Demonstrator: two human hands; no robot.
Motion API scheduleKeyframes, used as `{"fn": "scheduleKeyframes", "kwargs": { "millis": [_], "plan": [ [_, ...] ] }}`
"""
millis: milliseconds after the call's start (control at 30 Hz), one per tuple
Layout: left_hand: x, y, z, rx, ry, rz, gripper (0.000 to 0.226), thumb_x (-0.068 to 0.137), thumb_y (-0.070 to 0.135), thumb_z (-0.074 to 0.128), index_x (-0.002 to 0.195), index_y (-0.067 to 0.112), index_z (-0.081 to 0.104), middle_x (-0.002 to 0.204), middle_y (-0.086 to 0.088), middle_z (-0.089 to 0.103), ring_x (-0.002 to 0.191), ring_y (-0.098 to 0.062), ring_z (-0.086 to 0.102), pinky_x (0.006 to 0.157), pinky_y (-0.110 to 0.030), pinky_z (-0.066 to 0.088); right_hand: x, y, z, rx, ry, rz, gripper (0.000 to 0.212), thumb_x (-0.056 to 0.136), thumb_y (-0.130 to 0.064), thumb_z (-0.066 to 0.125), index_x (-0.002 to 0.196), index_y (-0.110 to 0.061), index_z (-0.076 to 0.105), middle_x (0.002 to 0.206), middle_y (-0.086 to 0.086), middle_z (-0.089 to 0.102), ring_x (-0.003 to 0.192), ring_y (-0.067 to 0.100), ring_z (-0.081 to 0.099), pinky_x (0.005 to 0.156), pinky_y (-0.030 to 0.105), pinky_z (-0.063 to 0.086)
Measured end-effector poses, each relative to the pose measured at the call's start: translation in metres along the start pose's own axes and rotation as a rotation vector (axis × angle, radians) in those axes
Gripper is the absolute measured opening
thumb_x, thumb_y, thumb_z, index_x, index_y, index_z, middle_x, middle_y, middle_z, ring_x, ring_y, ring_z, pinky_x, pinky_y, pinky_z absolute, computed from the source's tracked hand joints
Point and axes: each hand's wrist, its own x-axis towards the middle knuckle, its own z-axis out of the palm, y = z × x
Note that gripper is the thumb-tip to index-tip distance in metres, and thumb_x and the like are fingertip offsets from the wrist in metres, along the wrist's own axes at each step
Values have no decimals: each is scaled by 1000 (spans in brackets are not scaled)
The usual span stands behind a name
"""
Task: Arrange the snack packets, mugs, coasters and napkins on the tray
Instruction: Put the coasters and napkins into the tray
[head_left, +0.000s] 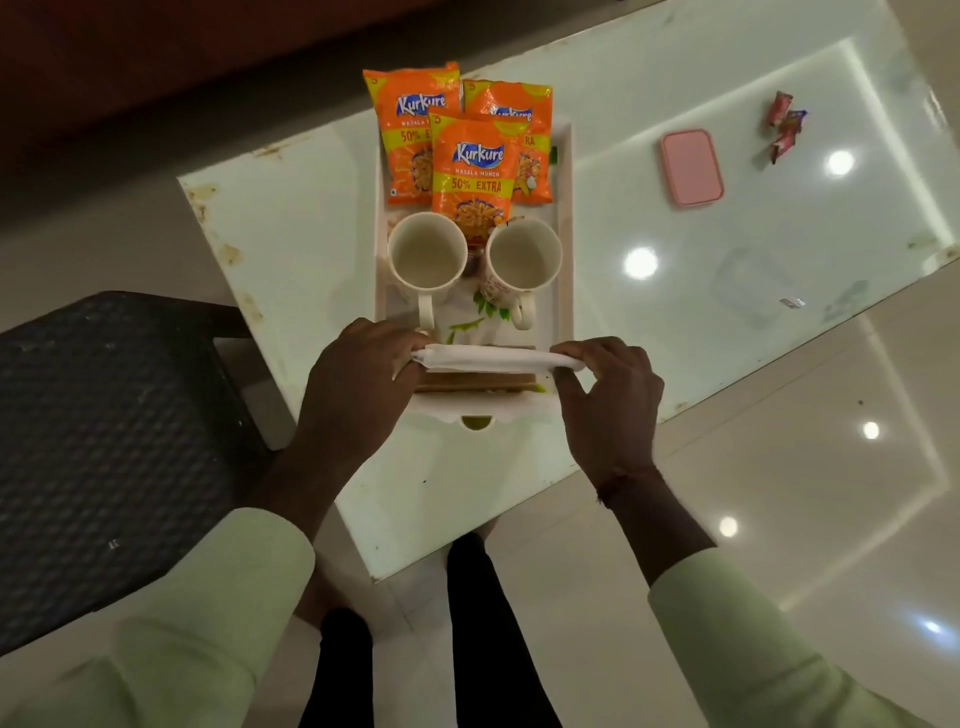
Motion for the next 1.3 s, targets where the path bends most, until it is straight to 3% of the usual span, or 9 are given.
{"fn": "scheduleKeyframes", "kwargs": {
  "millis": [267,467,700,900,1033,1133,1233,1300],
  "plan": [
    [-1,-5,28,32,5,-74,20,85,15,62,103,16,70,96,-2,70,90,-25,58,78,-36,48,6,18,23,-44,-53,-15,19,86,-24,71,104,-26,74,98,-8,70,96,18,55,84,32,32],
    [0,-11,44,24,14,-114,21,84,10,61,103,14,70,97,-5,71,92,-28,58,83,-37,46,10,23,38,-54,-62,-6,22,87,-22,68,106,-29,73,98,-9,70,97,18,55,88,37,34],
    [0,-18,54,-13,-1,-172,22,87,11,59,106,13,70,99,-6,70,94,-26,58,84,-33,44,7,30,49,-31,-93,28,24,87,-19,68,109,-30,72,99,-9,71,98,16,54,86,29,27],
    [-13,-13,42,12,32,-190,29,86,6,59,114,13,63,109,-8,64,100,-27,58,87,-37,49,-3,25,35,-7,-99,55,47,84,-5,61,126,-26,59,125,-4,62,117,20,51,95,33,32],
    [-29,5,16,67,89,-230,33,86,7,60,119,9,58,115,-11,62,104,-28,58,88,-38,49,-12,17,9,-26,-97,6,55,85,-15,63,137,-21,47,141,2,50,129,23,45,104,45,40],
    [-45,25,-6,77,91,-238,45,89,18,60,132,10,49,133,-11,54,122,-27,50,101,-41,45,-21,11,-14,-77,-136,-57,63,91,-32,59,147,-18,35,155,7,35,142,27,33,112,49,34],
    [-62,48,-25,134,76,-227,59,94,32,50,146,10,32,156,-12,27,145,-29,24,115,-42,25,-27,5,-40,-130,-163,-154,75,93,-45,54,154,-18,20,164,5,15,151,24,13,117,43,21],
    [-70,61,-32,167,63,-216,65,97,42,39,151,12,20,161,-10,11,149,-27,9,118,-43,17,-30,2,-54,-170,-181,-203,80,94,-50,50,156,-19,12,166,3,5,153,22,4,118,44,18]
  ]
}}
